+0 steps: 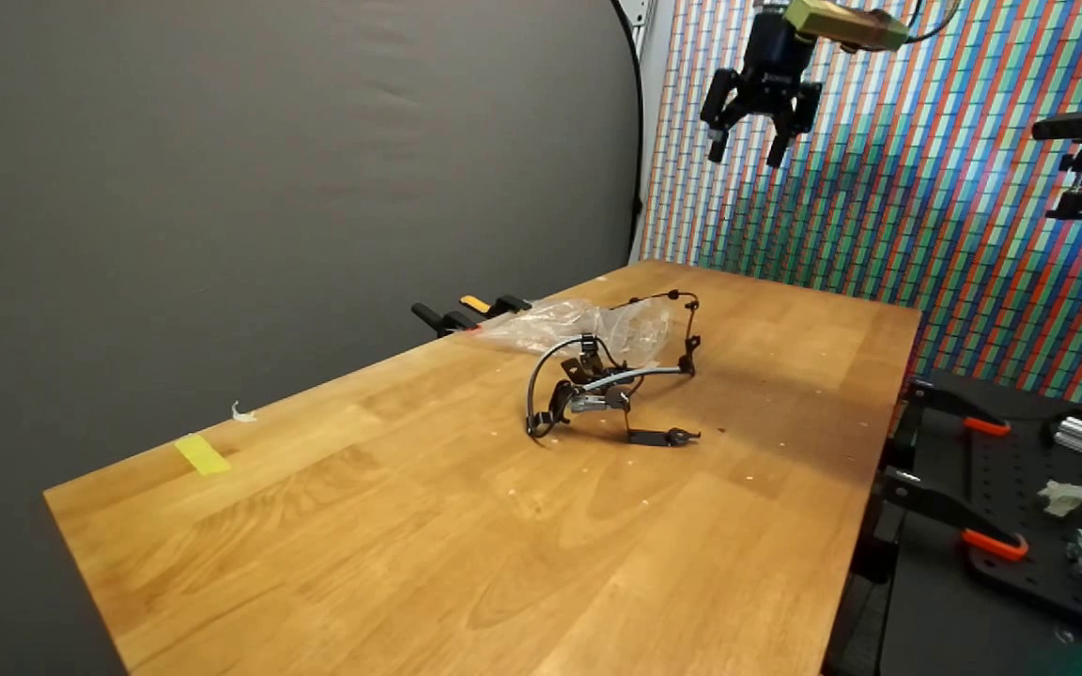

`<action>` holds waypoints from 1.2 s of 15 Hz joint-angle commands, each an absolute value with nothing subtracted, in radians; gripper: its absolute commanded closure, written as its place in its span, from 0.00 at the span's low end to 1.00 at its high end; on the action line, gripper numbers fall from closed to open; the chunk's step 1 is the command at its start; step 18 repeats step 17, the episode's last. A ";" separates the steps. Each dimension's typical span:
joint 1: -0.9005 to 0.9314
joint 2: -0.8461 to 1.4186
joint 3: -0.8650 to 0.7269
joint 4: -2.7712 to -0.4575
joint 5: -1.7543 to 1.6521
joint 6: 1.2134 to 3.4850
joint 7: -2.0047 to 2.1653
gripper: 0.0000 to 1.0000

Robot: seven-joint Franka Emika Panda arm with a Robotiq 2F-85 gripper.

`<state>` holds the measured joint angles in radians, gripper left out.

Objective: Remove the object from the plastic and place it on the table

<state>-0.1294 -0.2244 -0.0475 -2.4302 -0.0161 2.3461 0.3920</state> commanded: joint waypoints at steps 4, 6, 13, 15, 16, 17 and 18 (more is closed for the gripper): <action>-0.094 -0.243 0.018 -2.301 -0.021 2.172 0.420 0.00; -0.078 -0.240 0.022 -2.272 0.004 2.099 0.405 0.00; -0.066 -0.236 0.022 -2.281 0.008 2.086 0.412 0.00; -0.066 -0.236 0.022 -2.281 0.008 2.086 0.412 0.00; -0.066 -0.236 0.022 -2.281 0.008 2.086 0.412 0.00; -0.066 -0.236 0.022 -2.281 0.008 2.086 0.412 0.00; -0.066 -0.236 0.022 -2.281 0.008 2.086 0.412 0.00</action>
